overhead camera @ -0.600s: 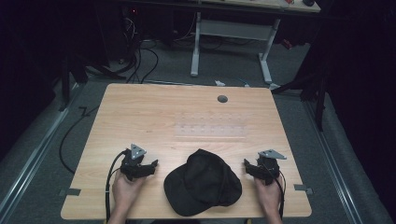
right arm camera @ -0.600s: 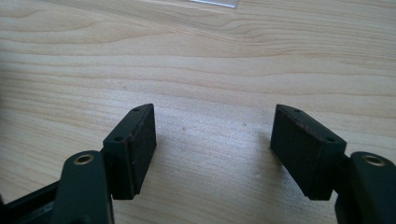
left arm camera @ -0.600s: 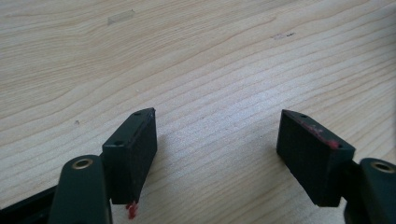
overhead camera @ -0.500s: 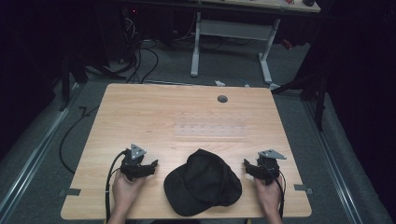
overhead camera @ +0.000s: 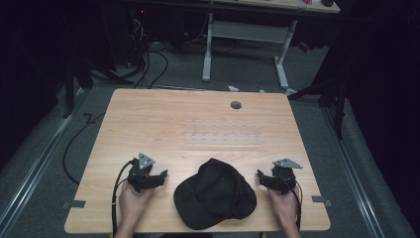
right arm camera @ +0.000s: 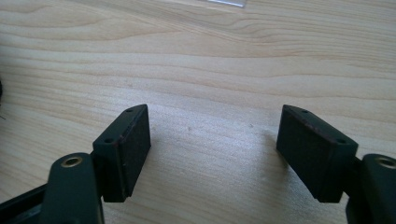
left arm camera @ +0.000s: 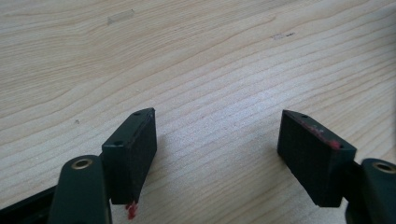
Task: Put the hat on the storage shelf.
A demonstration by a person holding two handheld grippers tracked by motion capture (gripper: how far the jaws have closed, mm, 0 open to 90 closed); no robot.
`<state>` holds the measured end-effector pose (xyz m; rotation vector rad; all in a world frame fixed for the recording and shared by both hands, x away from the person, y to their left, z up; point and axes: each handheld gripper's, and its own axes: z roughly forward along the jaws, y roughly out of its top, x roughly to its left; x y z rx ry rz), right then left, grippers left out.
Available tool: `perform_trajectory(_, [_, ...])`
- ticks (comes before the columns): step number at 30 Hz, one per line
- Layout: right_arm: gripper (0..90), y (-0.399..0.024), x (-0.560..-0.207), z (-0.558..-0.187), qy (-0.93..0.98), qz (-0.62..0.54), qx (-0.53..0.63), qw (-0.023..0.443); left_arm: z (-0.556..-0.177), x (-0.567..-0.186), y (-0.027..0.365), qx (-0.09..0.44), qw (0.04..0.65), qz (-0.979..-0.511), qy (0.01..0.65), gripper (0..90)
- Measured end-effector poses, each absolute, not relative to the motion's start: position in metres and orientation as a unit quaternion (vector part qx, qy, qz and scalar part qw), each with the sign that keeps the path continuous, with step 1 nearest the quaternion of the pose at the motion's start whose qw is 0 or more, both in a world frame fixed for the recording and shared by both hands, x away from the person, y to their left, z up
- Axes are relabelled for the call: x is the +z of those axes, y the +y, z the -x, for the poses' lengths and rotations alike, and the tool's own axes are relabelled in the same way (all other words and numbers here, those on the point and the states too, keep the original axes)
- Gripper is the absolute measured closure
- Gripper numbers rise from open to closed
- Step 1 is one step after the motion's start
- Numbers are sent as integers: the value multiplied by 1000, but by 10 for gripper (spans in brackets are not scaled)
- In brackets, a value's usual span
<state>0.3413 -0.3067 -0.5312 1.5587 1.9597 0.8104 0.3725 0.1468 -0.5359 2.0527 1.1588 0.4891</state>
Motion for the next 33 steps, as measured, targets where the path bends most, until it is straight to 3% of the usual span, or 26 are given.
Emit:
perform_trajectory(6, [269, -307, -531, -341, 720, -573, 299, 251, -372, -536, 146, 191, 359, -796, 449, 287])
perform_trajectory(18, [429, -308, -523, -329, 709, -568, 333, 251, -373, -536, 147, 189, 359, -796, 449, 287])
perform_trajectory(33, [429, -293, -493, -302, 721, -515, 398, 239, -373, -536, 147, 189, 360, -795, 450, 287])
